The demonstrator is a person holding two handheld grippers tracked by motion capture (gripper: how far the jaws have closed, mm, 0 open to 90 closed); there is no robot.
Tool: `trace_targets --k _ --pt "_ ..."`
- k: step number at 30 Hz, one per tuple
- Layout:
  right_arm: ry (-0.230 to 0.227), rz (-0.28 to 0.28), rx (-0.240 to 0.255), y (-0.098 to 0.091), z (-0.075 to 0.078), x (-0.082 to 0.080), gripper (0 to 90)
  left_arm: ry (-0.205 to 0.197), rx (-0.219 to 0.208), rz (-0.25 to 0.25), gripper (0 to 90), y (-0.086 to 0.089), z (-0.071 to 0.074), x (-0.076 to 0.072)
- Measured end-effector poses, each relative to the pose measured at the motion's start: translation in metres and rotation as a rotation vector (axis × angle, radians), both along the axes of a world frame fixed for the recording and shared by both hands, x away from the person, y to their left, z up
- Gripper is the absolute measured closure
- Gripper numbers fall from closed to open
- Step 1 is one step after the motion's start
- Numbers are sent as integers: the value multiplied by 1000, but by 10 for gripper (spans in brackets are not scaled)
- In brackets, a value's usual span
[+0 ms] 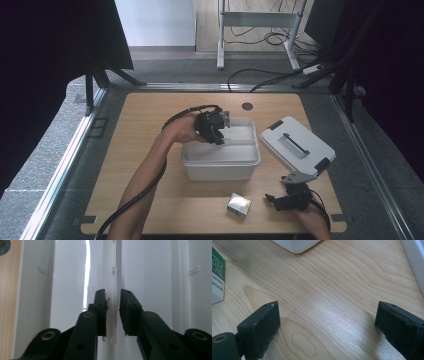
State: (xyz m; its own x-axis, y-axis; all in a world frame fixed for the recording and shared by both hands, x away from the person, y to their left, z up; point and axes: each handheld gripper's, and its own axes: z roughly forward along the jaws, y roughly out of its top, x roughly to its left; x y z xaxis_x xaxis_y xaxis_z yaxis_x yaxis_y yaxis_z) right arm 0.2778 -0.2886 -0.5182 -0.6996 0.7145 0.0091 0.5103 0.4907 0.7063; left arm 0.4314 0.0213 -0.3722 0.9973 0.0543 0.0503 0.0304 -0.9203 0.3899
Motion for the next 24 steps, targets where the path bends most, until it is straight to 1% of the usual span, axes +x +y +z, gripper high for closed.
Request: trace_targets --k 1,2,3,5,10,14,16,17,18,19,20,21,22,23,24 --pt "0 0 0 0 0 0 56 11 -1 -8 836 1 -1 2" --pt "0 1 0 0 0 0 56 19 -11 -13 857 1 -1 2" --pt "0 2 -1 0 0 0 56 19 -11 -13 880 1 -1 2" --pt "0 2 -1 0 0 0 57 17 -13 -26 886 1 0 2" --pt "0 2 -1 0 0 0 56 19 -27 -35 889 2 1 2" --pt "0 0 0 0 0 0 57 8 -34 -42 891 2 5 2" --pt "0 0 0 0 0 0 57 8 -43 -42 891 3 8 2" --pt "-3 0 1 0 0 0 57 5 -51 -42 891 4 13 1" --pt "-3 0 1 0 0 0 57 5 -51 -42 891 4 13 1" --pt "-3 0 1 0 0 0 57 4 -58 -40 891 4 16 1" --pt "0 -1 1 0 0 0 57 -4 -75 -35 890 5 23 0" --pt "-6 1 -1 0 0 0 56 -4 -75 -35 890 5 23 0" --pt "-5 0 0 0 0 0 56 -14 -85 -29 890 6 31 -2" --pt "-4 0 0 0 0 0 57 -14 -85 -29 890 6 31 -2" --pt "-4 0 0 0 0 0 57 -17 -89 -23 890 6 35 -2"
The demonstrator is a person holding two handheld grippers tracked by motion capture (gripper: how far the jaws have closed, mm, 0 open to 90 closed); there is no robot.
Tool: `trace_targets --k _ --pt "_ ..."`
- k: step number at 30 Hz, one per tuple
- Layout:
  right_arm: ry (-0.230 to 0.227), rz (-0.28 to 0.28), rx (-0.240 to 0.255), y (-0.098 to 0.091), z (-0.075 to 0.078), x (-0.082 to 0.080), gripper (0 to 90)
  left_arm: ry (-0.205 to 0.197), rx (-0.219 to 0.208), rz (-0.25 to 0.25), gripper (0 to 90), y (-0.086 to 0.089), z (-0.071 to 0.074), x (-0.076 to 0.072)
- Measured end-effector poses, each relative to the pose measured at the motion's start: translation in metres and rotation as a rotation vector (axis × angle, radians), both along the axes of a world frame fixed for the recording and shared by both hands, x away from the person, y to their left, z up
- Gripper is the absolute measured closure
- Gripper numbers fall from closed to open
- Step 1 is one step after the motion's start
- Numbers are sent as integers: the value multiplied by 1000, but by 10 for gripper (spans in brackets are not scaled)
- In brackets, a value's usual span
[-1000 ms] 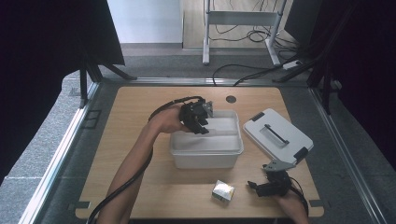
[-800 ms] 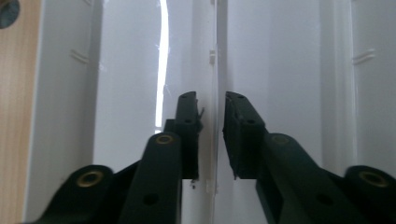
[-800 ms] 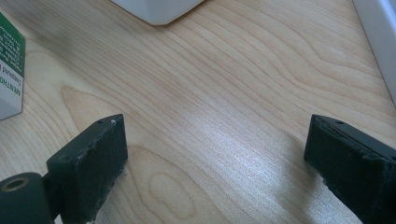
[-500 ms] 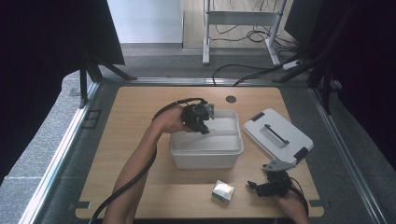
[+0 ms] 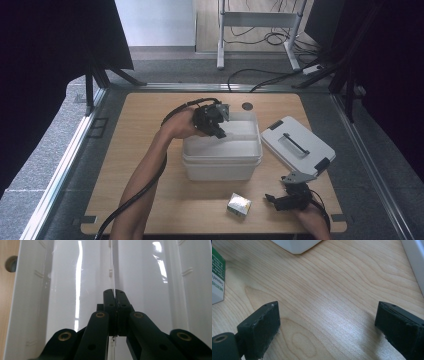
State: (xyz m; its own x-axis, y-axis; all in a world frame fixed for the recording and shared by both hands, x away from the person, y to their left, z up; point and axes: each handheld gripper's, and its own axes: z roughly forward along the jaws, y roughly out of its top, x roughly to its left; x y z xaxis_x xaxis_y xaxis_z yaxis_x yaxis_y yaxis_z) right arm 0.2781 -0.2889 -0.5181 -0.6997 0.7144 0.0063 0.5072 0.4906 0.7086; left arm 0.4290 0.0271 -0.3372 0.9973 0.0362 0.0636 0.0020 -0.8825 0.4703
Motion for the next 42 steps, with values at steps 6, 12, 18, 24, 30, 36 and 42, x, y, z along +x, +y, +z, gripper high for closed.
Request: trace_targets --k 6,12,18,24,30,36,42 --pt "4 -4 3 0 0 0 57 -8 2 27 890 0 9 -2" --pt "3 -4 3 0 0 0 57 17 -1 133 890 11 4 4" --pt "-1 -2 0 0 0 0 57 27 -7 255 889 32 3 12" --pt "0 -2 1 0 0 0 57 18 -28 366 889 58 4 15" --pt "0 -2 1 0 0 0 57 15 -28 480 890 81 2 17" --pt "5 0 0 0 0 0 57 11 -33 569 890 104 -1 17" --pt "6 0 0 0 0 0 58 2 -42 649 890 127 -2 16"
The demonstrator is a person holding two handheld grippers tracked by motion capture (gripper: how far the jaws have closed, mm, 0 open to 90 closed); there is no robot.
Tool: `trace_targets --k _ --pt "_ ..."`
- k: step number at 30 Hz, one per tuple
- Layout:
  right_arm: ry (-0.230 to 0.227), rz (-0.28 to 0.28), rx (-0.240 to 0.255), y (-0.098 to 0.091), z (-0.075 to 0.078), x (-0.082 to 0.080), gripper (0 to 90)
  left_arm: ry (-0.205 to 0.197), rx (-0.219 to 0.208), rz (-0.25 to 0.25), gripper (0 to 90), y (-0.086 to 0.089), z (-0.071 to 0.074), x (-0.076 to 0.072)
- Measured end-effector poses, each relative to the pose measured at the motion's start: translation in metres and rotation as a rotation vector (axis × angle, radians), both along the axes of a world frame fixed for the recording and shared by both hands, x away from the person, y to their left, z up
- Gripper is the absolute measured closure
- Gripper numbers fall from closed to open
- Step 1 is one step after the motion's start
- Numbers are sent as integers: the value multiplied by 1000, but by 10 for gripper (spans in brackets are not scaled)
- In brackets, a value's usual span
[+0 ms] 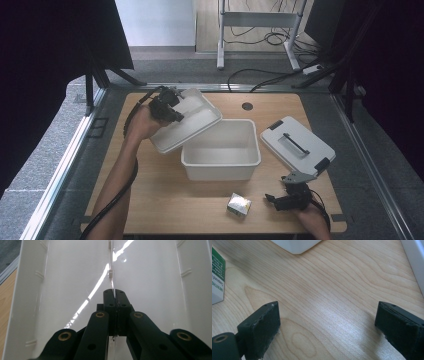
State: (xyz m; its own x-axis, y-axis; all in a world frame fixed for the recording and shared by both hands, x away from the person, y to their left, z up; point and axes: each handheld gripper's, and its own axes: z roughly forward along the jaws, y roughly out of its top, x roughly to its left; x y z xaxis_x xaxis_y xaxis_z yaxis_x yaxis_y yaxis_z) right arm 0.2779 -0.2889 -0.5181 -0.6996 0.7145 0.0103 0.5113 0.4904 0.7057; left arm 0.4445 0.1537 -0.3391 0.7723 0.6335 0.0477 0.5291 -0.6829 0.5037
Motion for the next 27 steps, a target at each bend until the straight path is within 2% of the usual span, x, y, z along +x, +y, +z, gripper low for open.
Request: trace_targets --k 1,2,3,7,11,12,18,24,27 --pt "0 0 0 0 0 0 57 -5 -9 27 890 9 1 0" --pt "0 0 0 0 0 0 57 -5 -9 27 890 9 1 0" --pt "0 0 0 0 0 0 57 -2 -17 49 890 17 1 -2" --pt "0 0 0 0 0 0 57 -1 -11 72 890 29 1 -4" --pt "0 0 0 0 0 0 57 -3 -16 128 890 48 -1 -8" --pt "0 0 0 0 0 0 57 -3 -16 128 890 48 -1 -8" --pt "-1 0 -1 0 0 0 57 -12 -5 195 890 75 -5 -14" --pt "-1 0 -1 0 0 0 57 -17 -5 218 890 85 -12 -18" --pt "-1 0 -1 0 0 0 57 -20 1 224 890 88 -23 -21"
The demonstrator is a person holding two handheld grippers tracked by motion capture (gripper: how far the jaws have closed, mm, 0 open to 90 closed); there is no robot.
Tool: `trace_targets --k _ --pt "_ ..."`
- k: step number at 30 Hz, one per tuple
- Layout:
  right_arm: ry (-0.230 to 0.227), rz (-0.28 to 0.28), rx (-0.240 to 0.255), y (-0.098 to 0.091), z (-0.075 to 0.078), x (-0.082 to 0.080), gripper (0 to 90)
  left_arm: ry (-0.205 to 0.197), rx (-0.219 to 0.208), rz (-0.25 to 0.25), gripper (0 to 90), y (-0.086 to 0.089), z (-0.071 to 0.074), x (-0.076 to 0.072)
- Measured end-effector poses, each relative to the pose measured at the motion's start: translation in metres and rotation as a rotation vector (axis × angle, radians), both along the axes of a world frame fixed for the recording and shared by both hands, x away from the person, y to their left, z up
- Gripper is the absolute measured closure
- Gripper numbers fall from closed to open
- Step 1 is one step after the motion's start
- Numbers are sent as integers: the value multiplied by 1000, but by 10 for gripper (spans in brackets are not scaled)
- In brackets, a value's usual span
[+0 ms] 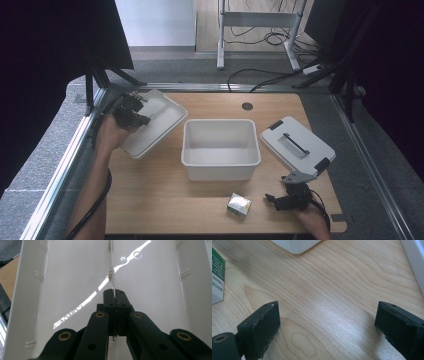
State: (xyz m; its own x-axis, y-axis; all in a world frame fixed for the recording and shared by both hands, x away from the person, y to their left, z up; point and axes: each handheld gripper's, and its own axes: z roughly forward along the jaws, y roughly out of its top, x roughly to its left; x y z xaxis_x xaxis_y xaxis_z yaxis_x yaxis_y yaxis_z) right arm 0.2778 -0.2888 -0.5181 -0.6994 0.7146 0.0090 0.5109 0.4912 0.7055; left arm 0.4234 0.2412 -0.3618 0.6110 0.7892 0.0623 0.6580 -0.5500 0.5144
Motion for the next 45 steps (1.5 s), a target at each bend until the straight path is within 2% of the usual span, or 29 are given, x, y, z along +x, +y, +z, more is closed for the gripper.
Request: trace_targets --k 7,12,19,24,25,30,37,41,45 --pt "0 0 0 0 0 0 57 16 -5 18 890 4 -20 -1" --pt "0 0 -1 0 0 0 57 37 -16 28 890 10 -41 -4" --pt "0 0 0 0 0 0 57 44 -36 39 890 16 -61 -8" --pt "-1 -1 1 0 0 0 57 49 -53 45 890 19 -82 -13" --pt "-1 -1 1 0 0 0 57 49 -53 45 889 19 -82 -13" --pt "0 -2 1 0 0 0 57 42 -44 49 890 19 -100 -19" --pt "2 -4 1 0 0 0 57 39 -38 58 889 18 -119 -23" --pt "2 -4 1 0 0 0 57 44 -37 62 889 19 -125 -24" --pt "0 -4 2 0 0 0 57 38 -59 69 888 20 -128 -26"
